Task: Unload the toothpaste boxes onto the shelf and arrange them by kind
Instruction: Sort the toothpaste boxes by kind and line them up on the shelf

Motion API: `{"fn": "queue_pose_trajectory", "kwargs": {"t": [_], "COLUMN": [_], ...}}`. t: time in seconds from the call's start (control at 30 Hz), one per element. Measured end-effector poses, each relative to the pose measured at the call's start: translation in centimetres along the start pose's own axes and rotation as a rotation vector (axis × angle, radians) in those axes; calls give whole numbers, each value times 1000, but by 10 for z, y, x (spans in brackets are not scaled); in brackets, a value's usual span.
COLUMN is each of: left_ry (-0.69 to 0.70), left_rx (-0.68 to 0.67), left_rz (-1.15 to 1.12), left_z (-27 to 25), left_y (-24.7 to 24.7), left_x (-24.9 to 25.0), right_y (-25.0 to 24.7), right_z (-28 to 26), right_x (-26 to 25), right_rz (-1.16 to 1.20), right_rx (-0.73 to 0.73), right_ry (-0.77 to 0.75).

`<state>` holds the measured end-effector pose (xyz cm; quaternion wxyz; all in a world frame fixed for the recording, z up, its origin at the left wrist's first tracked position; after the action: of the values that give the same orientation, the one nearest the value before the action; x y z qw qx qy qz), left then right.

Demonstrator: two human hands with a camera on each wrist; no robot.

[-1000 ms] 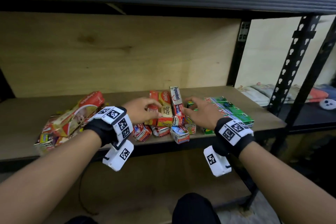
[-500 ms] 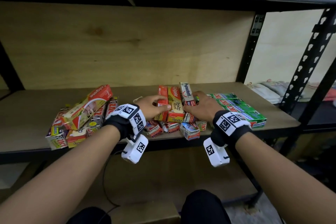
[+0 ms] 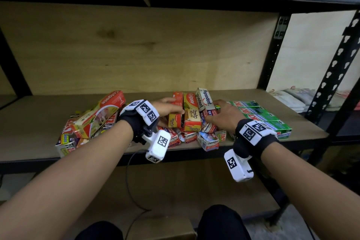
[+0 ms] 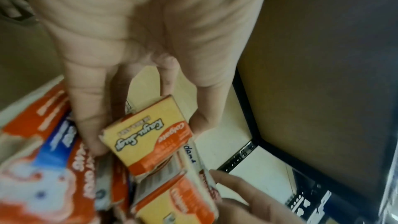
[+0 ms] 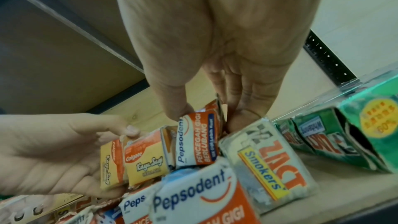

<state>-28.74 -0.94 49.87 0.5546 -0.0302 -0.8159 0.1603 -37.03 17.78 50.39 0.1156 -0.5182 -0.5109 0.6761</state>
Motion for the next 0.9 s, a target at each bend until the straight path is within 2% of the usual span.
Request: {"fn": "queue_pose_trajectory", "kwargs": {"t": [0.07, 0.2, 0.3, 0.47, 0.63, 0.77, 0.9], "left_ry": [-10, -56, -47, 40, 77, 56, 18], "left_rx": [-28, -186, -240, -185, -70, 27, 86], "left_rz": [-68, -143, -265, -366, -379, -304, -185], "left_z": [-5, -23, -27, -42, -63, -76, -91], "left_y": [-1, -8, -23, -47, -78, -103, -118], "left_x": [5, 8, -8, -30, -42, -46, -48], "right_y": [0, 1, 1, -2, 0, -8, -9], "right_z": [1, 5, 5, 9, 8, 7, 11], "right_x": [0, 2, 4, 13, 3, -12, -39], "right_rz": [4, 32, 185, 506, 800, 883, 884], "right_rx": [0, -6, -15, -35, -68, -1, -18], "right_ry": [5, 12, 10, 92, 145, 122, 37]}}
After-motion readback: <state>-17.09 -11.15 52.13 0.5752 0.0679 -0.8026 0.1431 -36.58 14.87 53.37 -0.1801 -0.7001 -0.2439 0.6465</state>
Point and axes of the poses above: each hand's wrist, its own z-axis towards the middle knuckle, its own y-axis out of the palm, x = y × z, the point moved 5 cm from there along z, towards the middle knuckle, and after that the axes turned 8 degrees about -x, right-handed, at the moved point
